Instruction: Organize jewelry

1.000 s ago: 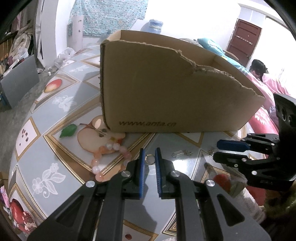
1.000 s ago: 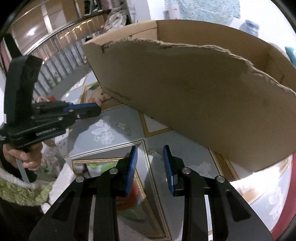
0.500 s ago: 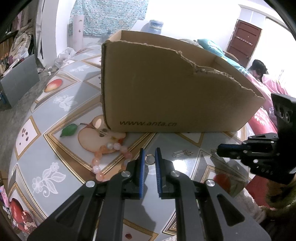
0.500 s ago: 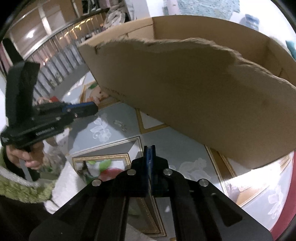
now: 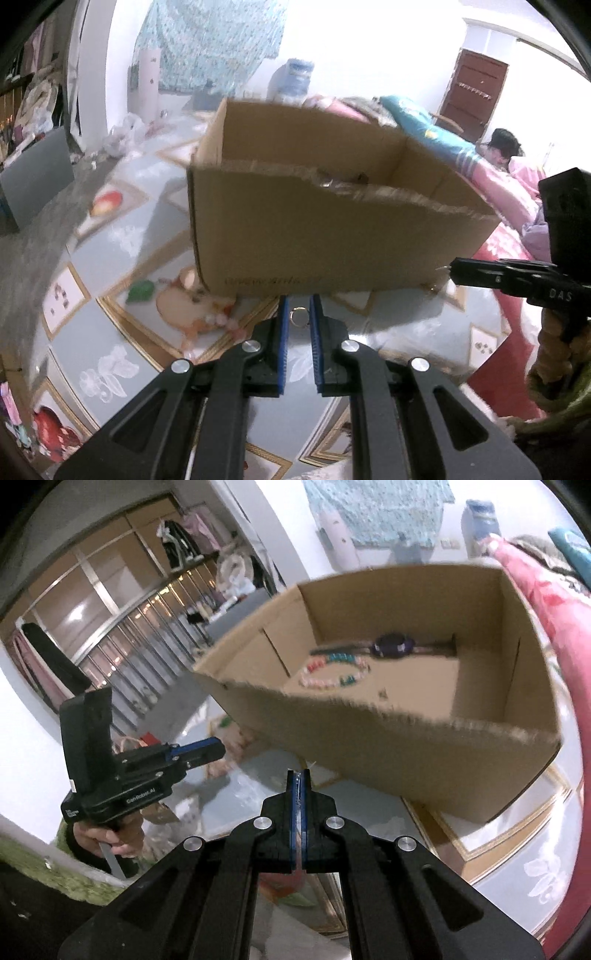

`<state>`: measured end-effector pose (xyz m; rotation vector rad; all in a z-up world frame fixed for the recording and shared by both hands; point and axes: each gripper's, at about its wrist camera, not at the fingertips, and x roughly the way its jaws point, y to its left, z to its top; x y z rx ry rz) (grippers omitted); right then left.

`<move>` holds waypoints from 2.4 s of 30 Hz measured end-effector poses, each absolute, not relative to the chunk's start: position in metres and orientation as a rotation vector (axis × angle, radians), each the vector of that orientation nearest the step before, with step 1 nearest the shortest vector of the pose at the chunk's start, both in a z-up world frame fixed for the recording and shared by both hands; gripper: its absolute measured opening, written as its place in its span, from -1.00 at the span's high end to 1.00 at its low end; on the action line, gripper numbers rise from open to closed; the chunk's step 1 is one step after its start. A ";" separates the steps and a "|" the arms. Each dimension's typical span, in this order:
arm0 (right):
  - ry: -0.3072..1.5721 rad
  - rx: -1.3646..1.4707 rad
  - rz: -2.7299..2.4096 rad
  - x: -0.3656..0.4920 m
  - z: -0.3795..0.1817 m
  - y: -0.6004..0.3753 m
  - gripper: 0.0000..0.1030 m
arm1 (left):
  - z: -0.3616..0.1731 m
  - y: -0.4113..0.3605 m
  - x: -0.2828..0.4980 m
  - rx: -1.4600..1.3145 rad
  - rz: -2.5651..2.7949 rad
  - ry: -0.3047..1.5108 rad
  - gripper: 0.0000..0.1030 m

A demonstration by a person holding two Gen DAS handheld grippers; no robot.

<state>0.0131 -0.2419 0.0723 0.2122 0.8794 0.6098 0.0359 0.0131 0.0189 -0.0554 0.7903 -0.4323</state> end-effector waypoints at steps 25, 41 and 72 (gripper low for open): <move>0.942 0.173 0.512 0.136 0.115 -0.261 1.00 | 0.066 -0.065 0.149 -0.085 -0.588 0.896 0.80; 1.000 0.166 0.427 0.161 0.092 -0.267 0.83 | 0.046 -0.060 0.170 -0.117 -0.519 0.978 0.66; 0.807 0.220 0.639 0.011 0.099 -0.253 0.43 | 0.062 0.028 0.035 -0.125 -0.405 0.776 0.66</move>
